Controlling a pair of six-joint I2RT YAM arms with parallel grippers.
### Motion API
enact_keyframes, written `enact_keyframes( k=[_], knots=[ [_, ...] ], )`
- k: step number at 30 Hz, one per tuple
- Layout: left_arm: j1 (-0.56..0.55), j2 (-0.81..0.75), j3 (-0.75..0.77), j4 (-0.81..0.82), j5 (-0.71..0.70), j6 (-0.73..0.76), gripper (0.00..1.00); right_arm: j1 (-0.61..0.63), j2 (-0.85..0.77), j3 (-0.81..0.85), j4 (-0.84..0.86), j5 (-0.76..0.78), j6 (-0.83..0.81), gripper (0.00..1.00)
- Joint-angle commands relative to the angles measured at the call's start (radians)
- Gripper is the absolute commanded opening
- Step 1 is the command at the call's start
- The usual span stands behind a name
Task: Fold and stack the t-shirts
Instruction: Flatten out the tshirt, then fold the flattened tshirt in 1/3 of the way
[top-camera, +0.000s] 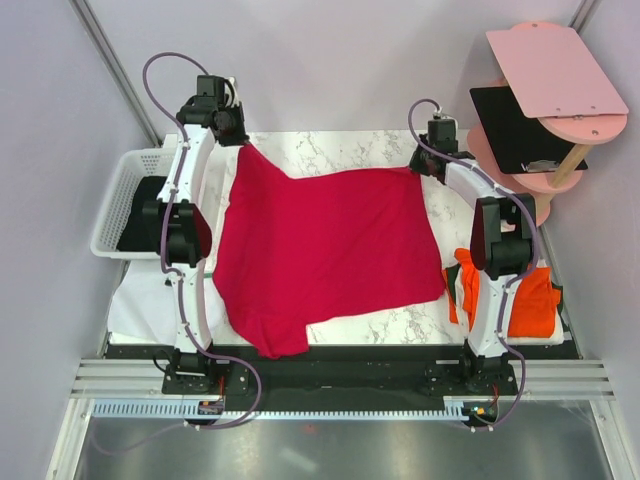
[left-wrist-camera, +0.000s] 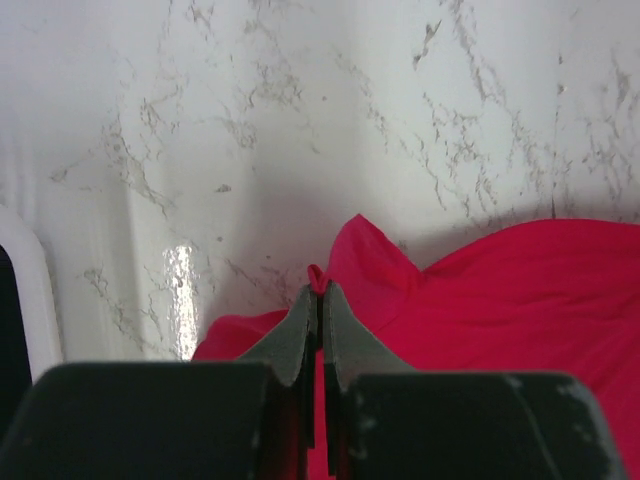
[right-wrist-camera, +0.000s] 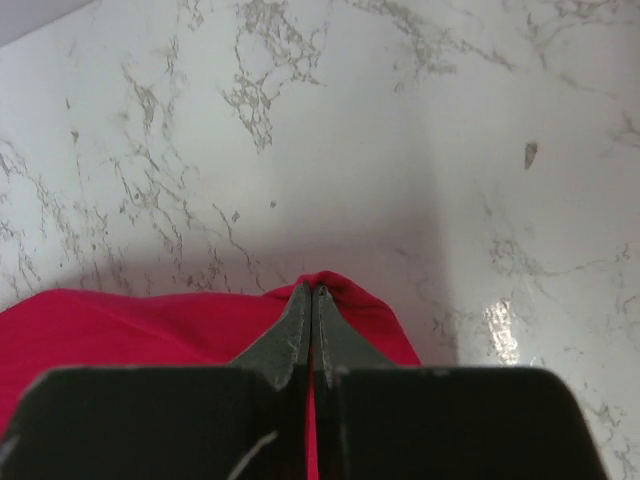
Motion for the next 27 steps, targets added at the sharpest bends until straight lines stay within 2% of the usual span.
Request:
enact_keyframes(
  k=[1, 4, 11, 21, 27],
  knots=[
    [-0.002, -0.042, 0.061, 0.036, -0.014, -0.006, 0.02, -0.021, -0.014, 0.036, -0.01, 0.004, -0.005, 0.0],
    [-0.005, -0.089, 0.045, 0.022, -0.011, -0.003, 0.02, -0.038, -0.042, -0.005, -0.01, -0.018, -0.004, 0.0],
    [-0.066, -0.246, -0.254, 0.021, -0.039, -0.001, 0.02, -0.049, -0.086, -0.083, -0.028, -0.031, -0.007, 0.0],
    [-0.104, -0.465, -0.555, 0.022, -0.126, -0.064, 0.02, -0.058, -0.086, -0.048, -0.119, -0.065, -0.027, 0.0],
    [-0.104, -0.541, -0.721, 0.022, -0.237, -0.084, 0.02, -0.061, -0.089, -0.054, -0.165, -0.071, -0.03, 0.0]
  ],
)
